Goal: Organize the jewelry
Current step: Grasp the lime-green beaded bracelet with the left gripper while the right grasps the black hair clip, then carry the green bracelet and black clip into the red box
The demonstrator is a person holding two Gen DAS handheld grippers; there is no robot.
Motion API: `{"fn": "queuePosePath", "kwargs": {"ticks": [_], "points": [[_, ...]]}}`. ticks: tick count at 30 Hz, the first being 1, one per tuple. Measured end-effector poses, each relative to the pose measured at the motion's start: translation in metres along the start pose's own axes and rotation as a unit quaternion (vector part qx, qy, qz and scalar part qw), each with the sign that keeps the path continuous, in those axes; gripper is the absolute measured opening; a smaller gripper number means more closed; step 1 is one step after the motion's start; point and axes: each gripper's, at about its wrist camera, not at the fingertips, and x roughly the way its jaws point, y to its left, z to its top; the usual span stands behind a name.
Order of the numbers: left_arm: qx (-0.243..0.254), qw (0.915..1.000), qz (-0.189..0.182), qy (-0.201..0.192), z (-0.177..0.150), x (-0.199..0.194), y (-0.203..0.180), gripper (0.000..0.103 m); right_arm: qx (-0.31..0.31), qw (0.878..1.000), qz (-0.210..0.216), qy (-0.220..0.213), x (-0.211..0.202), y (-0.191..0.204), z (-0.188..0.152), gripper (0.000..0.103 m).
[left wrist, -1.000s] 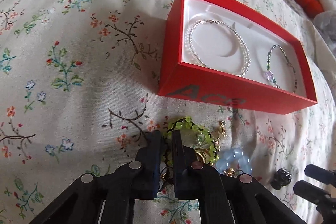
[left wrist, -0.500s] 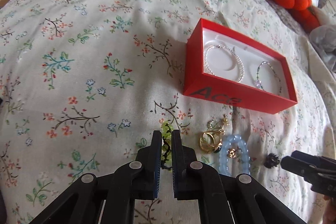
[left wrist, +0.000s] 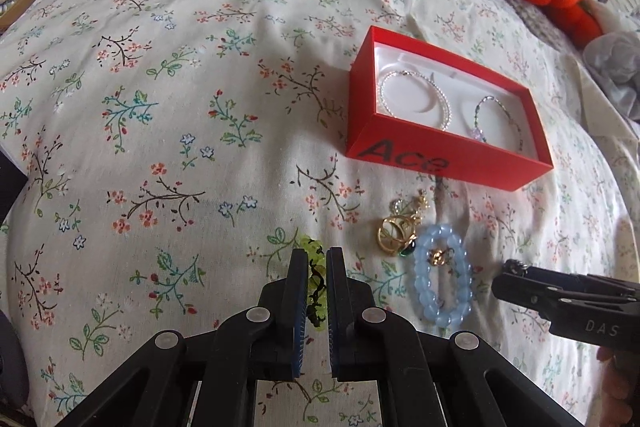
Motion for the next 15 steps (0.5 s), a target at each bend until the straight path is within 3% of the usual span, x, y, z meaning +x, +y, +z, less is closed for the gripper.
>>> {"fn": "queuePosePath", "kwargs": {"ticks": [6,12,15], "points": [[-0.002,1.0000,0.003,0.008,-0.0010,0.0042,0.0015,0.004,-0.008,1.000,-0.015,-0.005,0.0024,0.0030,0.0018,0.058],[0.004,0.9999,0.004,0.013,-0.0021,0.0069,-0.0010,0.004,-0.030,0.998,-0.058,-0.007,0.0071,0.0003,0.0026,0.029],[0.006,0.9998,0.006,0.016,-0.0034,0.0080,-0.0019,0.004,-0.036,0.997,-0.068,-0.011,0.0059,-0.0018,0.0028,0.028]]}}
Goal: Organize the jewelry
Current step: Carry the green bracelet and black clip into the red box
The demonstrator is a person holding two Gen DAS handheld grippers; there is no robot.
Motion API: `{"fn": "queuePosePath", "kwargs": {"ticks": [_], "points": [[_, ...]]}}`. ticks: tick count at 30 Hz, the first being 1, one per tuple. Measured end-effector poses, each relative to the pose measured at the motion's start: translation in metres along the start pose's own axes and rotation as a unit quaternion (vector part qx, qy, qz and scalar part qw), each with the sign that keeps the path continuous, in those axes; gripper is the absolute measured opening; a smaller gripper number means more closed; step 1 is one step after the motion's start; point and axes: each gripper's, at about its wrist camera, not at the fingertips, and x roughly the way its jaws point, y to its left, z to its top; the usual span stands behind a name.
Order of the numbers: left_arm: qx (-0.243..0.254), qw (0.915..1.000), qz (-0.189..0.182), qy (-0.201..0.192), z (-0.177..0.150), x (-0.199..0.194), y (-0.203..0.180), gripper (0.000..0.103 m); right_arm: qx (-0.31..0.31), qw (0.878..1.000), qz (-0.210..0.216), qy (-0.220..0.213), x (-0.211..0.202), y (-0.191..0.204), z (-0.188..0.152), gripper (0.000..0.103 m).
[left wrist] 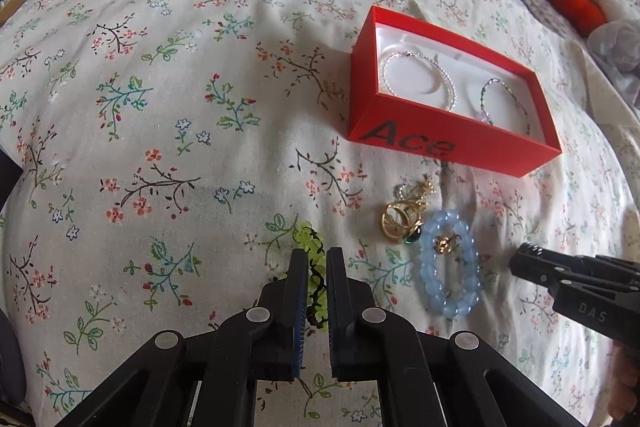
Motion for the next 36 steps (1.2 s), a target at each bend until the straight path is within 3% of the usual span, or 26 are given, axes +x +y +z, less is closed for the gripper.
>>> {"fn": "queuePosePath", "kwargs": {"ticks": [7,21,26,33,36], "points": [[0.001,1.0000,-0.006,-0.006,0.001,-0.005,-0.002,0.004,-0.007,1.000,-0.002,-0.012,-0.012,0.000,-0.002,0.028],[-0.026,0.9958,-0.051,-0.071,0.022,-0.032,-0.015,0.004,0.016,0.997,0.037,-0.072,-0.057,-0.006,0.010,0.028],[-0.029,0.9926,-0.073,-0.093,0.033,-0.037,-0.019,0.004,0.021,0.993,0.047,-0.102,-0.073,-0.005,0.015,0.028],[-0.019,0.9863,-0.107,-0.124,0.049,-0.041,-0.041,0.004,0.033,0.991,0.017,-0.131,-0.084,-0.011,0.031,0.028],[-0.012,0.9816,-0.131,-0.139,0.054,-0.037,-0.051,0.004,0.047,0.989,0.030,-0.140,-0.085,-0.015,0.039,0.028]]}}
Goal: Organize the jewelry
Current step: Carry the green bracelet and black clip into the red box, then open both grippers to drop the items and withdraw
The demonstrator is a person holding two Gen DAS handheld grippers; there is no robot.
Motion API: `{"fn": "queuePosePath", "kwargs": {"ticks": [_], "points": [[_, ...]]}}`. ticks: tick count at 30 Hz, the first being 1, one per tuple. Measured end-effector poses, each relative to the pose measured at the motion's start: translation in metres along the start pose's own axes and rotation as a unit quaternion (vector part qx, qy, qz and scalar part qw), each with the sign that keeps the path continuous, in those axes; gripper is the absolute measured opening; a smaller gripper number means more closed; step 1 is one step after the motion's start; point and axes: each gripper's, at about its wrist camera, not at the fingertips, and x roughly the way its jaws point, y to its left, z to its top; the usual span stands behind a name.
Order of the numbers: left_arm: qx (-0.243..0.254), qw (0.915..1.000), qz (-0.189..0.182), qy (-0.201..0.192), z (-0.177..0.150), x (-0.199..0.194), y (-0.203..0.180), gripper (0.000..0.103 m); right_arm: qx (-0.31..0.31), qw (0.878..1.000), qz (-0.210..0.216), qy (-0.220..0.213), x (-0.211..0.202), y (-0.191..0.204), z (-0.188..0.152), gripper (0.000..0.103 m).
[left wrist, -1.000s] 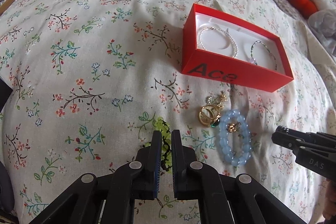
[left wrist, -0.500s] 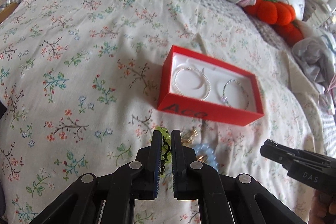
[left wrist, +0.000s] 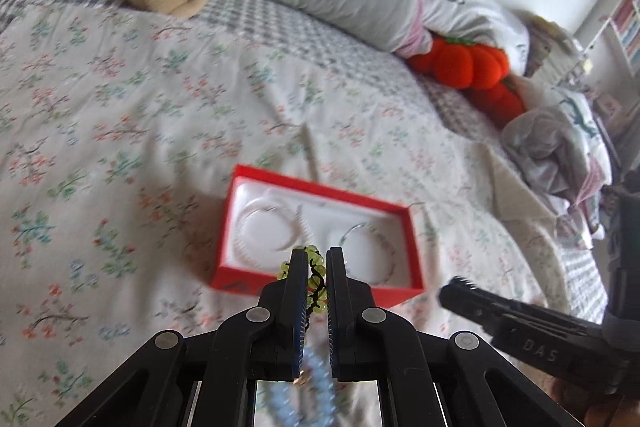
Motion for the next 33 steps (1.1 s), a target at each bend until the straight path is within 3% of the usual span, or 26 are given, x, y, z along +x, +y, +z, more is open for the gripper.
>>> {"fn": "queuePosePath", "kwargs": {"ticks": [14,20,25,31,32,33], "points": [[-0.014,0.9983,-0.055,-0.011,0.017,0.060,-0.014,0.004,0.030,0.999,0.016,0.000,0.032,-0.005,0.019,0.028],[-0.029,0.9994,-0.006,0.017,0.014,0.089,0.006,0.004,0.028,0.999,0.018,0.004,0.041,-0.008,0.023,0.028],[-0.016,0.9981,0.050,0.034,0.012,0.099,0.016,0.004,0.020,1.000,0.016,0.012,0.049,-0.006,0.026,0.028],[0.002,0.9957,0.085,0.036,0.011,0.098,0.018,0.005,0.018,0.999,0.018,0.021,0.057,-0.004,0.029,0.028],[0.007,0.9954,0.087,0.038,0.011,0.097,0.017,0.007,0.016,0.999,0.017,0.023,0.058,-0.003,0.029,0.028],[0.010,0.9953,0.089,0.038,0.012,0.095,0.015,0.016,0.013,0.999,0.017,0.024,0.059,-0.002,0.030,0.028]]}}
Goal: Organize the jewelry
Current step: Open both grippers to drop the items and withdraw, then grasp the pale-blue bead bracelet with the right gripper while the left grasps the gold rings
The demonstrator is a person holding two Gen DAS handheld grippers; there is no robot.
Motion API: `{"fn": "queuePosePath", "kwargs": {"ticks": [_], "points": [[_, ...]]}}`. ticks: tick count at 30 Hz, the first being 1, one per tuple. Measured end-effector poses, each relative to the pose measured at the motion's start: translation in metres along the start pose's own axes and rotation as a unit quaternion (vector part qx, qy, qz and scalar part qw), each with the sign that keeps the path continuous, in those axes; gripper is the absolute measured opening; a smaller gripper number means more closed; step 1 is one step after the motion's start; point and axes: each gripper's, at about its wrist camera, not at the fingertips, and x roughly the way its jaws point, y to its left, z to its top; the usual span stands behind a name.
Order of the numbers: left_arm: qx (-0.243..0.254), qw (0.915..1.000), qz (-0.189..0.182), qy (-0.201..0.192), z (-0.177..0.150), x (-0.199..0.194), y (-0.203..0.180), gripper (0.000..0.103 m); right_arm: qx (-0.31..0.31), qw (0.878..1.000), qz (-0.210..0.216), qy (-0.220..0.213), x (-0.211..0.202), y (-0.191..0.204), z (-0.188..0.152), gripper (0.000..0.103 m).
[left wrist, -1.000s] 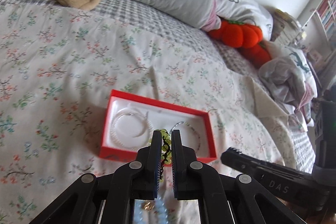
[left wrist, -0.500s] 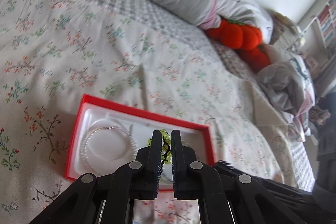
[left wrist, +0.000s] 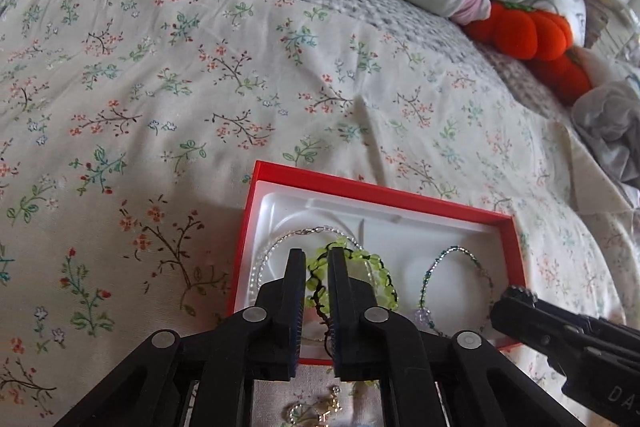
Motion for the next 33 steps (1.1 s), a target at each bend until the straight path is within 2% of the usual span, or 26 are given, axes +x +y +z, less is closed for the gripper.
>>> {"fn": "queuePosePath", "kwargs": {"ticks": [1,2,3,7,9,15,21,26,30,33], "points": [[0.003,1.0000,0.002,-0.002,0.000,-0.003,-0.001,0.024,-0.002,1.000,0.001,-0.002,0.000,0.000,0.001,0.028],[0.007,0.9999,0.007,-0.005,-0.001,-0.007,-0.001,0.040,-0.003,1.000,0.003,-0.004,-0.001,0.000,0.003,0.029],[0.011,0.9998,0.012,-0.008,-0.001,-0.011,-0.002,0.049,-0.003,1.000,0.003,-0.003,-0.002,0.000,0.005,0.030],[0.023,0.9993,0.030,-0.009,-0.003,-0.025,0.002,0.055,0.001,1.000,0.009,-0.003,-0.008,-0.005,0.007,0.038],[0.024,0.9989,0.041,-0.006,-0.006,-0.033,0.007,0.065,0.004,1.000,0.006,-0.004,-0.012,-0.008,0.006,0.042],[0.021,0.9968,0.075,0.019,-0.021,-0.048,0.024,0.082,0.010,1.000,0.007,-0.005,-0.028,-0.009,-0.004,0.057],[0.017,0.9898,0.122,0.072,-0.041,-0.046,0.041,0.084,0.006,1.000,-0.007,0.013,-0.031,-0.002,-0.022,0.059],[-0.021,0.9877,0.098,0.120,-0.057,-0.046,0.058,0.084,-0.004,0.999,-0.026,0.044,-0.021,0.005,-0.041,0.059],[-0.027,0.9854,0.100,0.135,-0.067,-0.046,0.062,0.084,-0.018,0.996,-0.049,0.068,-0.008,0.011,-0.056,0.059],[-0.025,0.9845,0.105,0.138,-0.072,-0.048,0.063,0.084,-0.024,0.995,-0.047,0.085,0.000,0.016,-0.065,0.059]]}}
